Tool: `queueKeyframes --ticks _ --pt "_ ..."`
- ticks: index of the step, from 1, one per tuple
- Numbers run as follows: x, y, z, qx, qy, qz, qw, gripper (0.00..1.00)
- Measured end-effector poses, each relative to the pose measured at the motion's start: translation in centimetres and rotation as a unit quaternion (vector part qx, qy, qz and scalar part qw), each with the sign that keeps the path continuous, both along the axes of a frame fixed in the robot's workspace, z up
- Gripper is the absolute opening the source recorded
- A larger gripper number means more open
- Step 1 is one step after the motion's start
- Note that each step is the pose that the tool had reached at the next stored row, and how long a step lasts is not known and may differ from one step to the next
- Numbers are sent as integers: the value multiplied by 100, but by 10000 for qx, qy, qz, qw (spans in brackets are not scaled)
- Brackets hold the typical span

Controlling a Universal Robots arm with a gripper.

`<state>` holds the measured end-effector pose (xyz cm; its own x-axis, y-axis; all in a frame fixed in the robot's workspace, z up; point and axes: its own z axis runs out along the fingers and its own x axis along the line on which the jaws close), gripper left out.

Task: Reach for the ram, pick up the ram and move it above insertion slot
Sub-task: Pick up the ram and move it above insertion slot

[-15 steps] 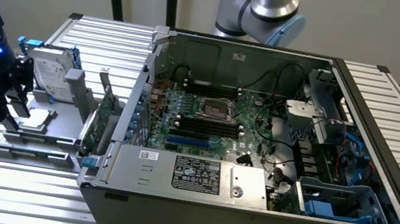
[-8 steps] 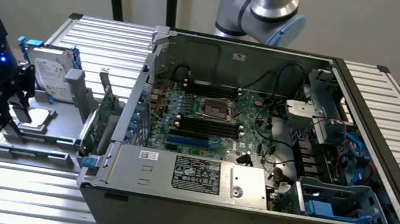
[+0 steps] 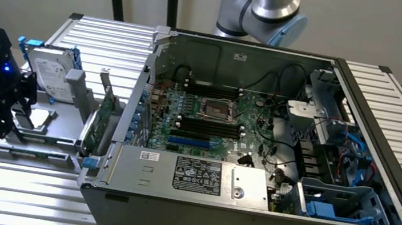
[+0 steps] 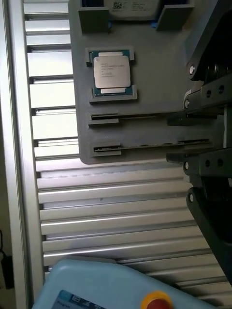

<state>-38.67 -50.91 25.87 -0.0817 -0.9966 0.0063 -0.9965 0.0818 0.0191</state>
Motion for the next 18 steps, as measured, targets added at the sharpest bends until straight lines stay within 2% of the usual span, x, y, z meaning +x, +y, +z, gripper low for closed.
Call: queueKeyframes --ticks 18 --pt "-17 -40 -296 0 0 155 9999 36"
